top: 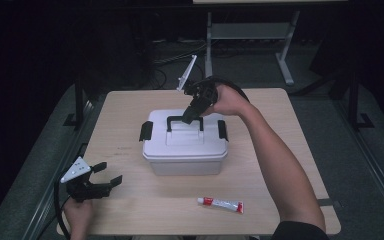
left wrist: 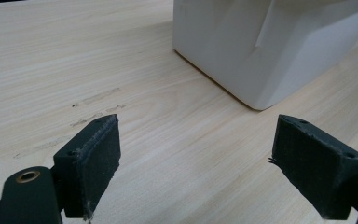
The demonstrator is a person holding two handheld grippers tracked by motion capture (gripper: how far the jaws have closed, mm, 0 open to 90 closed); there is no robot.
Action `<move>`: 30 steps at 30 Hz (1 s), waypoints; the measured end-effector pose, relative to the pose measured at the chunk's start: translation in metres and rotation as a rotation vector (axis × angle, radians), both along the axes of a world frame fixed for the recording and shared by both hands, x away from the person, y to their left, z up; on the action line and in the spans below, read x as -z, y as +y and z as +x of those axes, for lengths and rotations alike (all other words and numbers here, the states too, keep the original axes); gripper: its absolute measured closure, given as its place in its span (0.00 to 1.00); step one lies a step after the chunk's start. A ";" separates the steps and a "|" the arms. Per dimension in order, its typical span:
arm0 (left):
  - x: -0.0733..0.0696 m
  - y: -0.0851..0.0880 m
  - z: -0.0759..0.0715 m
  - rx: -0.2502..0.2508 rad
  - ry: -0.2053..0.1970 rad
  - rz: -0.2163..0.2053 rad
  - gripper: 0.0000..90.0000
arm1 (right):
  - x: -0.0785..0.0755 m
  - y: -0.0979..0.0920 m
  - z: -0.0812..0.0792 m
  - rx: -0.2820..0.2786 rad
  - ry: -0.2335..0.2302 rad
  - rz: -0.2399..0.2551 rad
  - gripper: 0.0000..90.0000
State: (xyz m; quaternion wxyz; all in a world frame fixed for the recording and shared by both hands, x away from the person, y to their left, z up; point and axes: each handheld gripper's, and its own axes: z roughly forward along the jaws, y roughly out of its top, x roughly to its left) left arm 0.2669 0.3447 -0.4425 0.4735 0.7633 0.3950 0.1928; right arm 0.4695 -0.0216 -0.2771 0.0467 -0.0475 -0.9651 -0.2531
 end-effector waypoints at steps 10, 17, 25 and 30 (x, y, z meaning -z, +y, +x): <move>0.000 0.001 0.000 -0.001 0.000 0.001 0.16 | 0.001 0.001 0.001 -0.013 0.010 0.003 0.84; 0.000 0.002 -0.001 -0.001 -0.002 0.003 0.16 | 0.003 0.004 0.001 -0.023 0.016 0.005 0.88; 0.000 0.002 -0.001 -0.002 -0.003 0.005 0.16 | 0.004 0.003 0.000 -0.028 0.026 0.010 0.92; 0.000 0.002 0.000 0.000 -0.004 0.007 0.16 | 0.004 0.003 -0.001 -0.038 0.018 0.009 0.93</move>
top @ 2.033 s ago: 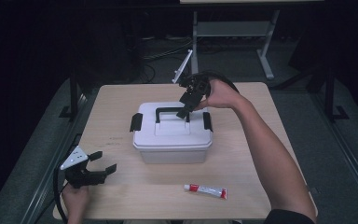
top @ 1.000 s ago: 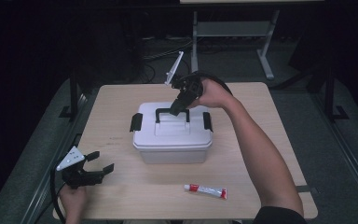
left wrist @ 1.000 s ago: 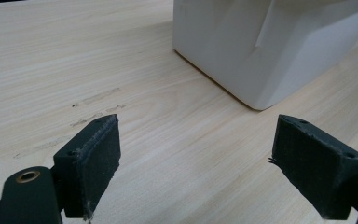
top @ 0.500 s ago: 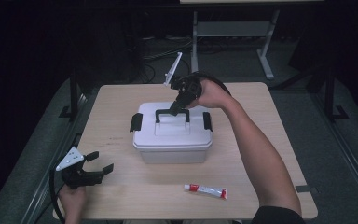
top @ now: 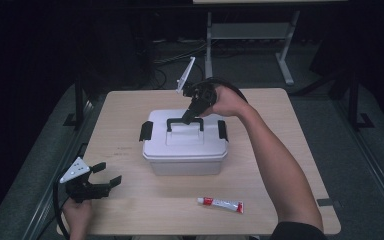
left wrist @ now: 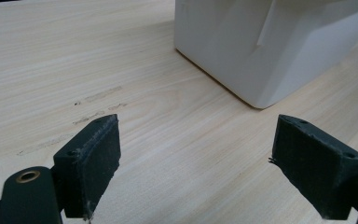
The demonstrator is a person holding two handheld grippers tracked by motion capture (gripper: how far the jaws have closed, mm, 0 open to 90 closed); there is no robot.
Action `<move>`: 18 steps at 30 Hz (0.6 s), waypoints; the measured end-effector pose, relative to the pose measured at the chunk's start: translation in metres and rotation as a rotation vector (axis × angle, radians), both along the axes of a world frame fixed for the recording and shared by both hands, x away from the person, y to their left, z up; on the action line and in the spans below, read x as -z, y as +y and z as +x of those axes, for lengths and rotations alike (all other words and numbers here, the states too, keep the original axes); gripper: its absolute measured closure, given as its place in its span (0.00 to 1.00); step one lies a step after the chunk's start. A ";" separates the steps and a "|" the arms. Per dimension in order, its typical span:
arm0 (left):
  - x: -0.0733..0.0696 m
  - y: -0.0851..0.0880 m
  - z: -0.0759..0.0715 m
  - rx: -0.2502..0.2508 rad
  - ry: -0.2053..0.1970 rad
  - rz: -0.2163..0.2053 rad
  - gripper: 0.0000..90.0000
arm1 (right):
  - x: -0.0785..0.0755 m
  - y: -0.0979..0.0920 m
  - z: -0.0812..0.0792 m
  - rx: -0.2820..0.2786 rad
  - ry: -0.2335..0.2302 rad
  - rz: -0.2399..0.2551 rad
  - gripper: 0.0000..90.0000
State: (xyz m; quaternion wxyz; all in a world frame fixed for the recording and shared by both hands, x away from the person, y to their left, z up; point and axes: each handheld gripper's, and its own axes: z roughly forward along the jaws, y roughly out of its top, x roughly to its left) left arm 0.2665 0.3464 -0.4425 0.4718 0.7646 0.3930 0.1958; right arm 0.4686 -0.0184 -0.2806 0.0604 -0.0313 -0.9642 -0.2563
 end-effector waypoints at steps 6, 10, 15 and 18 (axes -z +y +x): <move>0.000 0.000 0.000 -0.001 0.002 -0.001 0.16 | -0.001 0.001 -0.001 0.000 -0.009 -0.010 0.93; 0.000 0.001 0.000 -0.004 0.002 -0.008 0.16 | -0.002 0.001 -0.004 0.000 -0.011 -0.021 0.93; 0.000 0.001 0.000 -0.001 0.001 -0.004 0.16 | -0.004 -0.001 -0.004 0.002 -0.013 -0.016 0.93; 0.000 0.000 0.000 -0.001 0.005 -0.005 0.16 | -0.005 -0.003 -0.004 0.004 -0.014 -0.010 0.93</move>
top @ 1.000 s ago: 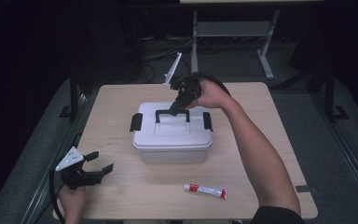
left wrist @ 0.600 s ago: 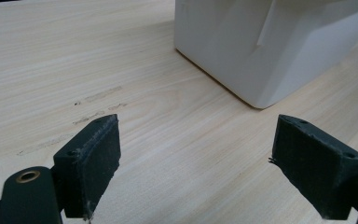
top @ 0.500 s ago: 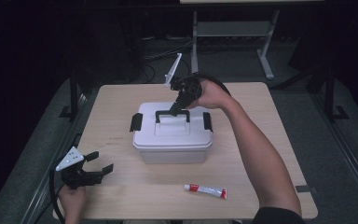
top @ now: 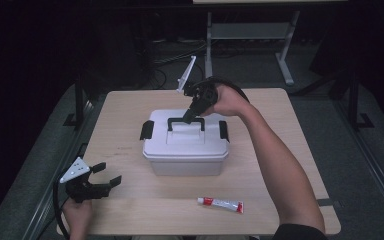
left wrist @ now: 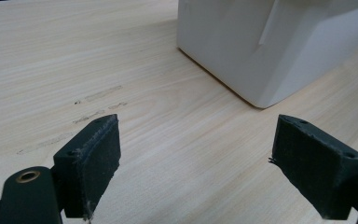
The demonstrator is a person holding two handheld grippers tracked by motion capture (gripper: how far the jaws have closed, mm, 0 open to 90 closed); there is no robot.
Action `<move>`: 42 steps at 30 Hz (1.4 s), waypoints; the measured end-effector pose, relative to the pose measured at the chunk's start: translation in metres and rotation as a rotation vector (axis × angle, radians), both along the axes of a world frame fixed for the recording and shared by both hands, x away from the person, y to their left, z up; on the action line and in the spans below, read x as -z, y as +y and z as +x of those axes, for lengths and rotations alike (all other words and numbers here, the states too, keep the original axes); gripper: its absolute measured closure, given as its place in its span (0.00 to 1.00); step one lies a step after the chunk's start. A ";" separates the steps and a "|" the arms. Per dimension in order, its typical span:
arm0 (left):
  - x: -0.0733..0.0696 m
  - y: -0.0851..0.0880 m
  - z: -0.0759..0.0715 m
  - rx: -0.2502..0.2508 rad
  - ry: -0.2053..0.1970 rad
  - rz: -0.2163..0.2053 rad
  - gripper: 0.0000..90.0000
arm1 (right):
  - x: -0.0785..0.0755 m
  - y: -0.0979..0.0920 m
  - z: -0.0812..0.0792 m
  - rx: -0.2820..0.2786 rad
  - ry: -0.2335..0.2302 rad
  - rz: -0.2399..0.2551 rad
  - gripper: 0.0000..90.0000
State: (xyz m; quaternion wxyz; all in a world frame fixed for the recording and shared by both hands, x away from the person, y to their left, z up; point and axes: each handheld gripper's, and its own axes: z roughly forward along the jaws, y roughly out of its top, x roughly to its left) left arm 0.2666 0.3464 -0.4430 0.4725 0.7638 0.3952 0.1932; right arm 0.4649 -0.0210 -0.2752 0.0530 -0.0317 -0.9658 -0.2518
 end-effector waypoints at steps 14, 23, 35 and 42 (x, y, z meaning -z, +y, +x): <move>-0.001 0.001 0.000 0.001 -0.002 -0.002 0.16 | -0.014 -0.003 -0.004 0.012 -0.028 0.010 0.93; 0.000 0.000 0.000 0.001 0.003 -0.001 0.16 | -0.027 -0.013 -0.009 0.020 -0.041 0.027 0.94; 0.000 -0.001 0.000 0.006 0.003 0.015 0.16 | -0.042 -0.038 -0.022 0.050 -0.073 0.031 0.94; -0.001 0.001 -0.001 -0.001 0.002 0.012 0.16 | -0.046 -0.056 -0.029 0.073 -0.083 0.031 0.94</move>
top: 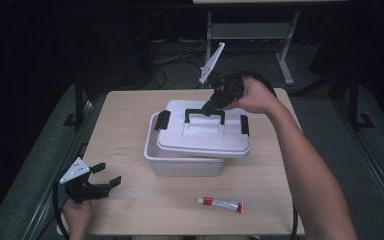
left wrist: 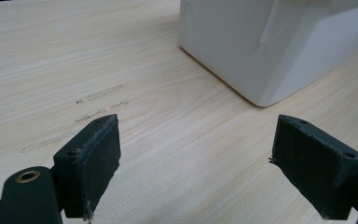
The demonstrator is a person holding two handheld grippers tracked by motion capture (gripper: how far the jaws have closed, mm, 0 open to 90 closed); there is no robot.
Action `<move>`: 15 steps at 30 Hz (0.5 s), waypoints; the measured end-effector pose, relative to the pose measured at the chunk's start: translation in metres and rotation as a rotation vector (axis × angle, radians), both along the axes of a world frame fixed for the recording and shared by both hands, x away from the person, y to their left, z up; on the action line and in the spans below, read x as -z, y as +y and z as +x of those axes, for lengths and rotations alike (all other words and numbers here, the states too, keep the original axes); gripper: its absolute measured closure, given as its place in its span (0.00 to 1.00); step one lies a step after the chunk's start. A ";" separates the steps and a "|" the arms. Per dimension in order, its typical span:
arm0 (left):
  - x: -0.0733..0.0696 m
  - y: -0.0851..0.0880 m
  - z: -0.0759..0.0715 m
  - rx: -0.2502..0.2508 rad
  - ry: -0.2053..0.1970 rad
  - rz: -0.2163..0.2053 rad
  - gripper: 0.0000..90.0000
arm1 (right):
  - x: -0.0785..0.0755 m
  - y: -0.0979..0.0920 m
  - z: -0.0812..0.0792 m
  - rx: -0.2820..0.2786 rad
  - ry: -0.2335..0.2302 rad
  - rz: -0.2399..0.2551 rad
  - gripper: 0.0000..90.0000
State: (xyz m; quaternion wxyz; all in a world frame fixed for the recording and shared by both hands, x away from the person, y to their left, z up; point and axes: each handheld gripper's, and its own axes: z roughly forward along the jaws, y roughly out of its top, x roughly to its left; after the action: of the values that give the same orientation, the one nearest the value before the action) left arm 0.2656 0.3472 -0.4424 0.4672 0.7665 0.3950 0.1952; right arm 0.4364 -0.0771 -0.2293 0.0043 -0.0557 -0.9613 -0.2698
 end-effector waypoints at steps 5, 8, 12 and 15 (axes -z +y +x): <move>0.000 0.000 0.000 0.001 0.000 0.002 0.16 | -0.001 -0.014 -0.005 0.023 0.000 -0.006 0.94; 0.000 0.000 0.000 0.000 0.001 0.001 0.16 | -0.003 -0.022 -0.008 0.033 -0.004 -0.001 0.94; 0.001 -0.002 0.000 0.001 0.000 -0.001 0.16 | -0.003 -0.031 -0.011 0.052 -0.005 0.005 0.94; 0.001 -0.003 0.000 0.002 0.002 -0.001 0.16 | -0.004 -0.040 -0.014 0.066 -0.006 0.004 0.94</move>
State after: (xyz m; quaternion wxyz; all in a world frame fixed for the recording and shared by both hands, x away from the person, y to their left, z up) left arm 0.2658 0.3446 -0.4433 0.4673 0.7670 0.3946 0.1938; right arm 0.4223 -0.1170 -0.2255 -0.0073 -0.0867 -0.9585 -0.2717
